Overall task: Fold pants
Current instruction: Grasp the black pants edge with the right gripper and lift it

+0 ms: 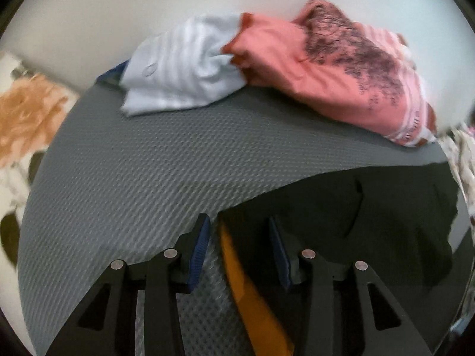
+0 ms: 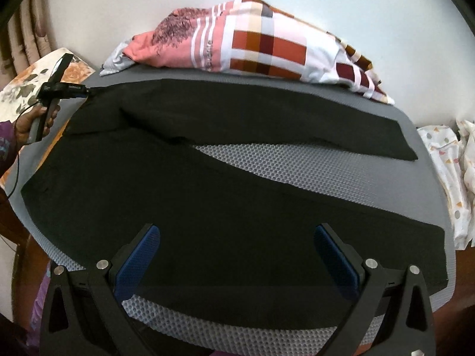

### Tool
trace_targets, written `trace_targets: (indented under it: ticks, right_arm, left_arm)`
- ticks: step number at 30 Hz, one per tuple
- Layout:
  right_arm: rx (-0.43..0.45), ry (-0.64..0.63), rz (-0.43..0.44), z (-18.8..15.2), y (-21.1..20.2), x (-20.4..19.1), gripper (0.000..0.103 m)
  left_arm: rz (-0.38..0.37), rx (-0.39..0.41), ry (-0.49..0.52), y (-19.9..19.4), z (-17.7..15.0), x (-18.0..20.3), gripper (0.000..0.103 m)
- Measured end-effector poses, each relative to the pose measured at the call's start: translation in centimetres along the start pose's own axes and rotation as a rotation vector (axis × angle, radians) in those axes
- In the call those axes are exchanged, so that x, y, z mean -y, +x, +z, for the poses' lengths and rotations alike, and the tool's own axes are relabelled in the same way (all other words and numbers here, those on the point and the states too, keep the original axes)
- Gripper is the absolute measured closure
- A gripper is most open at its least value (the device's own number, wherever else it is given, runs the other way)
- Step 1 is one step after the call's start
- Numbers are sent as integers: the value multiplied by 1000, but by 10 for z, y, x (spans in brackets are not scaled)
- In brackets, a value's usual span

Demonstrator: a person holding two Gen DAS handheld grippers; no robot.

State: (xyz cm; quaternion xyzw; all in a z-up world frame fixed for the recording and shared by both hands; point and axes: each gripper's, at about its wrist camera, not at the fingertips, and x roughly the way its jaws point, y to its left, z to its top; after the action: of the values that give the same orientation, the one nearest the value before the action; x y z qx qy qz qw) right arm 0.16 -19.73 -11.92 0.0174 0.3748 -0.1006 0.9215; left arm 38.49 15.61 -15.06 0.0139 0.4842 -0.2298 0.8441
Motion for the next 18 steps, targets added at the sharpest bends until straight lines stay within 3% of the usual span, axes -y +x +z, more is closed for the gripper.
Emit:
trace_targets:
  ticks: [2,4,5,6,9,12,15,18]
  right_arm:
    - [-5,0,3,3,6,-2,0]
    - [-5,-4,18,6,10,-5,0]
    - [-2,-4,29,7,12,-6,0]
    - [0,-3,42,11,14,-7,0]
    - [22,22,111,26,16,-9,0]
    - [56,72,212,48,19,-5,0]
    - [71,165,356,77,29,3,10]
    - [5,339,626,112,60,16,18]
  left_arm:
    - [-38,-7,-32,4,2,-2,61]
    - [-18,-22,-111,6,3,-8,74]
    - [-8,-18,-118,4,3,-5,88]
    - [28,-3,-93,1,3,1,93]
    - [86,45,-37,-11,-4,22,94]
    - [104,149,-15,-41,-17,47,94]
    - [116,261,25,-80,-34,79,94]
    - [137,363,79,-121,-59,126,94]
